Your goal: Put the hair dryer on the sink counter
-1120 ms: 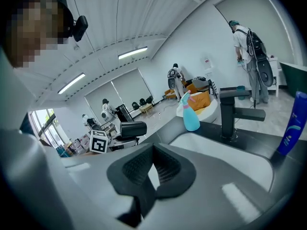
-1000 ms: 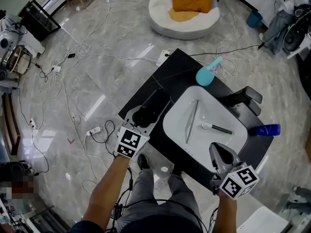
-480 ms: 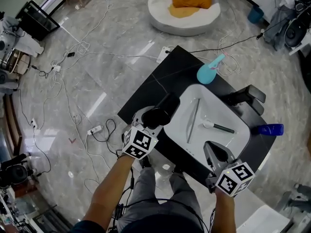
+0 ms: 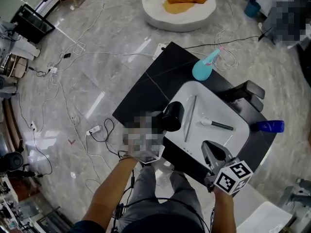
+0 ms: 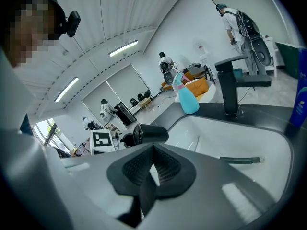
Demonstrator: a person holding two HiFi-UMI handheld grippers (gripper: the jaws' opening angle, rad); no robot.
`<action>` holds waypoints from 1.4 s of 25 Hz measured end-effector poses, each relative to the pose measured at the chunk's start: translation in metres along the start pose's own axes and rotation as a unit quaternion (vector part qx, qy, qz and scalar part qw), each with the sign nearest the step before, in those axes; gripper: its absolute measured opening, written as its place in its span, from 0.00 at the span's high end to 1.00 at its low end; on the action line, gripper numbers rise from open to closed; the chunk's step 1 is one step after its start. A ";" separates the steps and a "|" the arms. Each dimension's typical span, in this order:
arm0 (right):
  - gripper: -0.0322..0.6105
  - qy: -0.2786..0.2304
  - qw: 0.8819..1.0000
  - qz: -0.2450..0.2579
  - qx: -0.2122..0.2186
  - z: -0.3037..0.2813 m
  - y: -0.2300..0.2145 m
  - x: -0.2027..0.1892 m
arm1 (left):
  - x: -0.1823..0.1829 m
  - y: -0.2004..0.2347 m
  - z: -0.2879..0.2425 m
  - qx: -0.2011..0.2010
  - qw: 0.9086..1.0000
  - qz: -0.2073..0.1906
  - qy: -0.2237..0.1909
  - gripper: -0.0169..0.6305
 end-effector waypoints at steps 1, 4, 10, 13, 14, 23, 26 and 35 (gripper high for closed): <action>0.93 0.002 1.000 -0.001 0.000 -0.002 -0.002 -0.002 | 0.000 -0.003 -0.003 0.000 1.000 -0.014 0.006 0.64; 0.93 0.007 1.000 -0.006 0.001 -0.008 -0.006 -0.007 | -0.003 -0.013 -0.012 0.000 0.998 -0.052 0.023 0.64; 0.93 0.009 1.000 -0.011 0.006 -0.016 -0.007 -0.008 | -0.002 -0.014 -0.019 -0.009 0.997 -0.063 0.035 0.64; 0.93 0.007 1.000 -0.019 0.000 -0.009 -0.003 -0.011 | 0.000 -0.006 -0.018 -0.011 0.999 -0.037 0.035 0.64; 0.93 0.008 1.000 -0.022 -0.002 -0.005 -0.002 -0.014 | -0.001 -0.006 -0.018 -0.012 0.999 -0.034 0.037 0.64; 0.93 0.016 1.000 -0.023 -0.011 -0.002 0.000 -0.021 | -0.004 -0.007 -0.026 -0.001 0.994 -0.085 0.069 0.64; 0.93 0.015 1.000 -0.020 -0.007 -0.006 0.000 -0.019 | -0.007 0.000 -0.029 0.022 0.989 -0.119 0.084 0.65; 0.93 0.020 1.000 -0.023 -0.008 -0.009 -0.002 -0.021 | -0.008 0.004 -0.025 0.067 0.976 -0.197 0.068 0.65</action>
Point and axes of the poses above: the fingertips, and each gripper's own axes: z backward along the fingers, y to its left, x out of its top, the point moved 9 cm from there along z, backward along the fingers, and after that the axes turned 9 degrees about z, right-handed, at the moved point
